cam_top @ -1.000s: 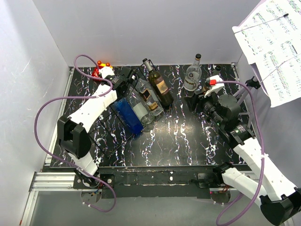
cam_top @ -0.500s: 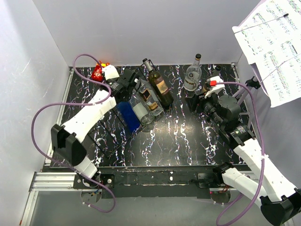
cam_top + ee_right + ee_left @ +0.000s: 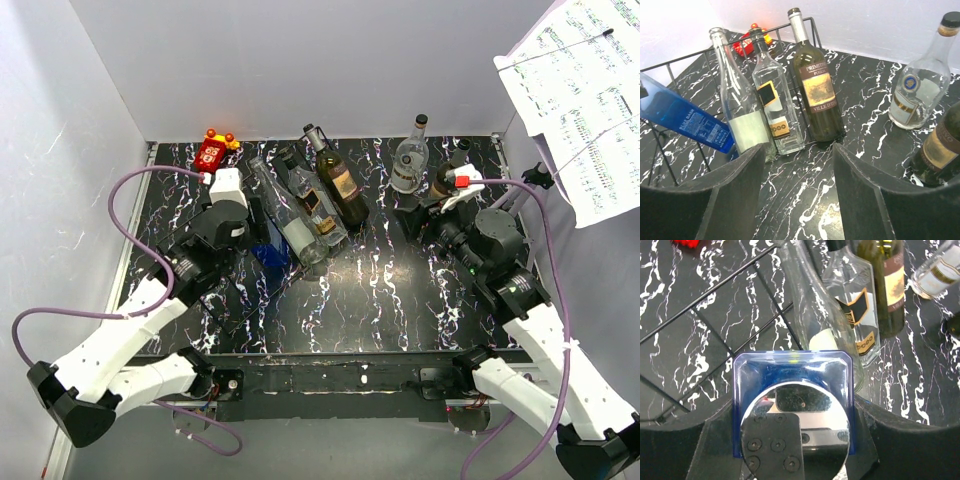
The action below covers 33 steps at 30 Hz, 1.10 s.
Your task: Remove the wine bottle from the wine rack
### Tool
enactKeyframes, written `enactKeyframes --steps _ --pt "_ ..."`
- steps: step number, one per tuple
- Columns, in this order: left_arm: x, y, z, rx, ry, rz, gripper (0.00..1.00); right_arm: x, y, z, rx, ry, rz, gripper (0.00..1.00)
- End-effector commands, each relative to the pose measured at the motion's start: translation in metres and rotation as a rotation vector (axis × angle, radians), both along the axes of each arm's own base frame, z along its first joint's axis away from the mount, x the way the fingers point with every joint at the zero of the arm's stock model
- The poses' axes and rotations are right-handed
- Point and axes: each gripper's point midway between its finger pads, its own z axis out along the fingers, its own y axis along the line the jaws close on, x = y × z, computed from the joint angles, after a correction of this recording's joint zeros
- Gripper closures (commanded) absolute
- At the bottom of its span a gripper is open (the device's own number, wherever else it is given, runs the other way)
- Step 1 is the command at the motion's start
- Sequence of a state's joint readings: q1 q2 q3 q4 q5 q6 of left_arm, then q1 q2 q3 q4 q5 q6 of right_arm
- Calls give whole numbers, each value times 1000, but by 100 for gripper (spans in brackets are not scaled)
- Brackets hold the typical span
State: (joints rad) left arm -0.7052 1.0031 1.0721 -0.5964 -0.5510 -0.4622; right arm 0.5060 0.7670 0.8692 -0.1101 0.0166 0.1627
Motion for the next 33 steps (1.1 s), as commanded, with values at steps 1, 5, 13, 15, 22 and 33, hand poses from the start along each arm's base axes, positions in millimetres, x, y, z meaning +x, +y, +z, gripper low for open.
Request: enactKeyframes --steps 1,5,13,15,22,33 --pt "-15 -62 85 -177 -269 -387 100 -12 10 19 42 -37 79 36" --pt "-49 -92 84 -160 -299 -680 100 -30 22 24 47 -44 188 36" --pt "-75 -123 81 -179 -264 -911 100 -56 31 27 58 -47 314 35" --pt "-80 -131 78 -184 -253 -955 100 -59 32 24 56 -44 326 35" --pt "-75 -163 60 -131 -272 -1062 100 -61 25 13 46 -16 293 35" --pt "-68 -196 52 -41 -267 -1125 76 -60 10 -1 23 -18 217 32"
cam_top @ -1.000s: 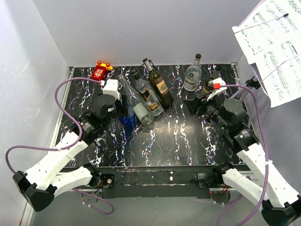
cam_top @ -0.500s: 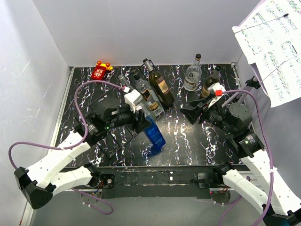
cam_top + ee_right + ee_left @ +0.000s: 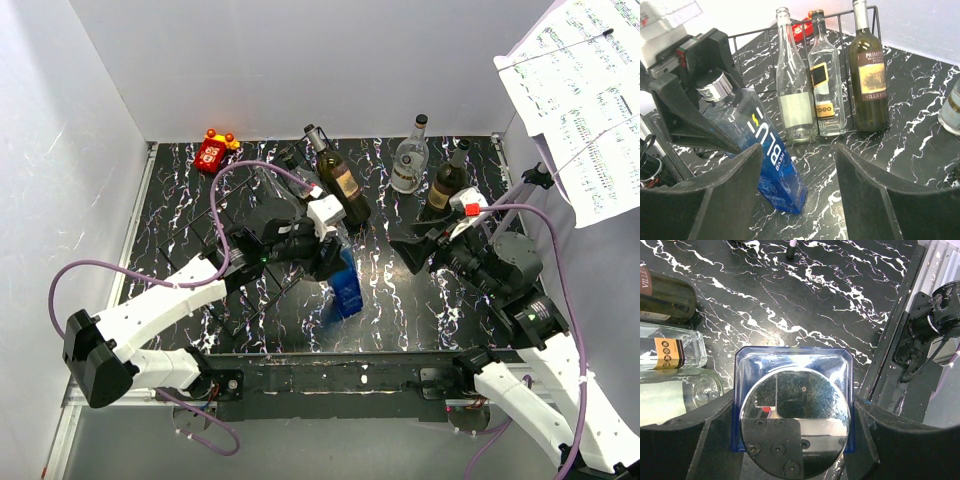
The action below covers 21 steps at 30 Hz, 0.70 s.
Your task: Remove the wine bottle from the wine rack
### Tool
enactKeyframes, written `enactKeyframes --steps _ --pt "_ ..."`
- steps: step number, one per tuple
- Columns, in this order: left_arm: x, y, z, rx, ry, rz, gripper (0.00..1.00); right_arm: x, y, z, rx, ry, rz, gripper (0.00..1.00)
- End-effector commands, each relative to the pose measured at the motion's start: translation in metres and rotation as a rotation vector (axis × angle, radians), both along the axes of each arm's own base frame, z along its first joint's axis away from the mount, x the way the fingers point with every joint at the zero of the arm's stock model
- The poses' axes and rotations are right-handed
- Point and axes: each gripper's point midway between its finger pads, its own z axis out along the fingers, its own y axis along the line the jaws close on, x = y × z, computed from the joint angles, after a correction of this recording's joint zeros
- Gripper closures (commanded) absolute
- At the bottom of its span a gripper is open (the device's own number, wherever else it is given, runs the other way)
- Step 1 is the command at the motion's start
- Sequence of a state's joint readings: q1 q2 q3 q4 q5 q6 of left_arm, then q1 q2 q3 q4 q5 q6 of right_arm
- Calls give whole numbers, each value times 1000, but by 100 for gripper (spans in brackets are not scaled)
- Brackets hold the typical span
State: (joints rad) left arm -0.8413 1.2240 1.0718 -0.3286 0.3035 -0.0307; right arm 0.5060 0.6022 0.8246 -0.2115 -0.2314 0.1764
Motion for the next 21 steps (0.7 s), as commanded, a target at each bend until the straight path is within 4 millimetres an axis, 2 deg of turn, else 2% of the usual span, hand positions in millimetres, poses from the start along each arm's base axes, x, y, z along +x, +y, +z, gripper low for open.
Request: enactKeyframes --steps 1,2,3,4,7,14,21 --pt "0 -17 77 -175 -174 -52 71 2 -4 -2 -9 -15 -26 32" --pt "0 -17 74 -171 -169 -55 64 2 -4 -1 -9 -18 -26 31" --pt "-1 -17 74 -173 -165 -55 52 2 -3 -2 -9 -14 -22 31" --pt "-3 -17 73 -174 -162 -59 47 2 -3 -2 -7 -15 -17 31" --pt "-6 -16 71 -176 -153 -69 38 -2 1 -2 -5 -14 12 30" --pt "-14 -22 78 -210 -128 -109 24 -20 15 -5 18 28 134 29" --pt "-15 -22 78 -220 -115 -109 22 -30 19 -12 50 95 168 27"
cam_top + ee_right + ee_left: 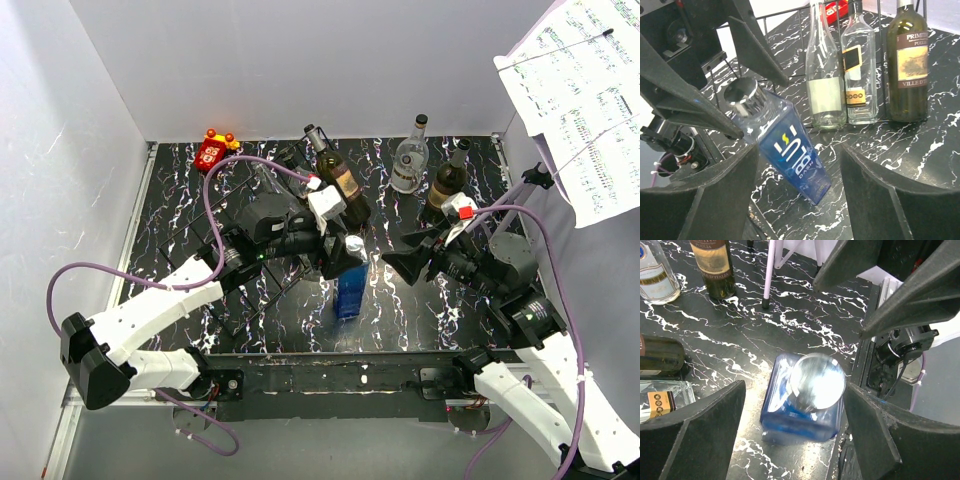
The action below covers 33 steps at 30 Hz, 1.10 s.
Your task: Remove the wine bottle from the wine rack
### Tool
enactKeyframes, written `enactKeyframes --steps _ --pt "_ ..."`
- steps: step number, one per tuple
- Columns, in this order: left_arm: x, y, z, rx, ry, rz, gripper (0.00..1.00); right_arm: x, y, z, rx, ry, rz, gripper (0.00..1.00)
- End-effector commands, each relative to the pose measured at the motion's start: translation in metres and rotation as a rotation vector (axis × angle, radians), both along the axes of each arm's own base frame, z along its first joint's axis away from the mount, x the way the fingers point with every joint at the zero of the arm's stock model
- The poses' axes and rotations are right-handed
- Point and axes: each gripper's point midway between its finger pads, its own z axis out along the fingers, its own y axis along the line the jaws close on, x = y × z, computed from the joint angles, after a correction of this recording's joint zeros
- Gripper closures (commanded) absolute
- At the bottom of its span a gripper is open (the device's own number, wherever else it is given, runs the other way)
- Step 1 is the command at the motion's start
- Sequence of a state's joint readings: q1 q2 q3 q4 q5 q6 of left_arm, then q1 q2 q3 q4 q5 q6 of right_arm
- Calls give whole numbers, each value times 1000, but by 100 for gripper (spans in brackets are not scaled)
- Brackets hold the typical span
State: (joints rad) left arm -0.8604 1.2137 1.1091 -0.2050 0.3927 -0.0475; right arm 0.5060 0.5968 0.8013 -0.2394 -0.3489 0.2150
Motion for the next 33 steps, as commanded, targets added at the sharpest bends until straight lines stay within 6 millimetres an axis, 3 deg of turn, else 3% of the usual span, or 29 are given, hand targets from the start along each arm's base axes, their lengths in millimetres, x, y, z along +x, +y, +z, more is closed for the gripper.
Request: enactKeyframes --steps 1,5,10,12,15,20,22,26,33 --pt "-4 1 29 -68 -40 -6 22 -12 6 3 43 34 51 26" --pt "-5 3 32 -75 -44 0 21 -19 10 4 65 65 83 26" --pt "-6 12 52 -109 -56 38 18 -23 15 5 77 76 121 24" --pt "1 21 65 -124 -56 115 2 -20 15 8 88 80 105 22" --pt "9 38 82 -138 -57 226 2 -14 16 13 115 120 69 17" --pt "32 89 105 -162 -80 526 2 -4 25 14 150 208 -20 11" --pt "44 110 101 -125 -76 652 2 -3 29 13 157 213 -49 10" --pt "69 149 70 -36 56 837 2 0 41 20 131 207 -104 9" --pt "79 184 44 -73 125 934 2 8 56 8 -1 206 -218 7"
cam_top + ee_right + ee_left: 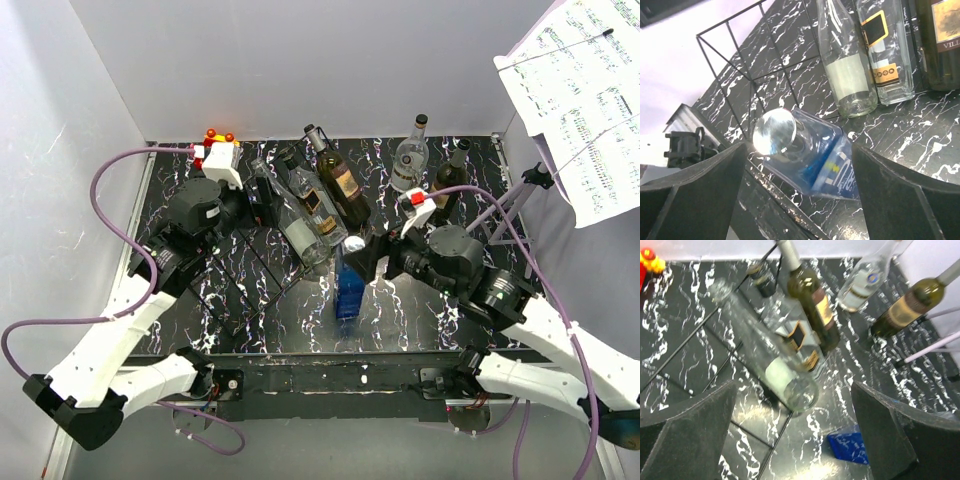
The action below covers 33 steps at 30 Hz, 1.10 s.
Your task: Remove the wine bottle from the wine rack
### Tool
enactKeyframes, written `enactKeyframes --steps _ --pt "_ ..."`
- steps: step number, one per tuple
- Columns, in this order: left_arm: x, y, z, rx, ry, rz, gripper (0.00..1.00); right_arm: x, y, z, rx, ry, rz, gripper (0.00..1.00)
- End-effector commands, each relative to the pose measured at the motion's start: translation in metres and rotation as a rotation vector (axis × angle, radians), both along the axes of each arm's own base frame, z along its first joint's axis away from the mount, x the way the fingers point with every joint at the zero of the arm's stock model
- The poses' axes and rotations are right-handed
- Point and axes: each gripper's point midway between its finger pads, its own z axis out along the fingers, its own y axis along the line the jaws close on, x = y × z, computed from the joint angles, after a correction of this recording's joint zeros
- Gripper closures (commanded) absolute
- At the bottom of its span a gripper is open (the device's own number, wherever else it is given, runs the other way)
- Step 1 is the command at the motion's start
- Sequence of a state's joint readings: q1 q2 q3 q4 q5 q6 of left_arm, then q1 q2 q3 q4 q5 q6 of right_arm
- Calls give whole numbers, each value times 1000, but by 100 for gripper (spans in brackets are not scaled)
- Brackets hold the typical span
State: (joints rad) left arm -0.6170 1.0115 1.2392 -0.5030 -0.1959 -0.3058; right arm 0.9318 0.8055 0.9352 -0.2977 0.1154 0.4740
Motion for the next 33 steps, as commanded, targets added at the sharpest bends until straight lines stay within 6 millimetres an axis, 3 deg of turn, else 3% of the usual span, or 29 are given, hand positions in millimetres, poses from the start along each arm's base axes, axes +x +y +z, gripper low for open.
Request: enactKeyframes --steps 1,7,13,15,17,20,27,29,33 --pt "-4 20 -23 3 65 64 2 18 0 13 -51 -38 -143 7" --pt "-3 32 -49 57 100 86 2 26 10 -12 -237 -13 -240 7" --pt "-6 42 -69 106 112 100 2 32 20 -23 -353 -15 -273 16" --pt "-7 48 -74 132 105 116 2 34 21 -24 -369 -16 -283 31" --pt "-8 55 -78 160 90 131 2 37 20 -20 -371 -32 -291 57" --pt "-10 61 -85 192 63 135 2 47 10 -10 -405 -102 -322 68" --pt "-21 68 -106 218 -1 107 2 109 -18 29 -359 -261 -404 72" --pt "-23 68 -106 210 -23 100 2 134 -34 41 -342 -289 -462 73" --pt "-25 68 -100 201 -43 98 2 178 -48 62 -308 -349 -531 76"
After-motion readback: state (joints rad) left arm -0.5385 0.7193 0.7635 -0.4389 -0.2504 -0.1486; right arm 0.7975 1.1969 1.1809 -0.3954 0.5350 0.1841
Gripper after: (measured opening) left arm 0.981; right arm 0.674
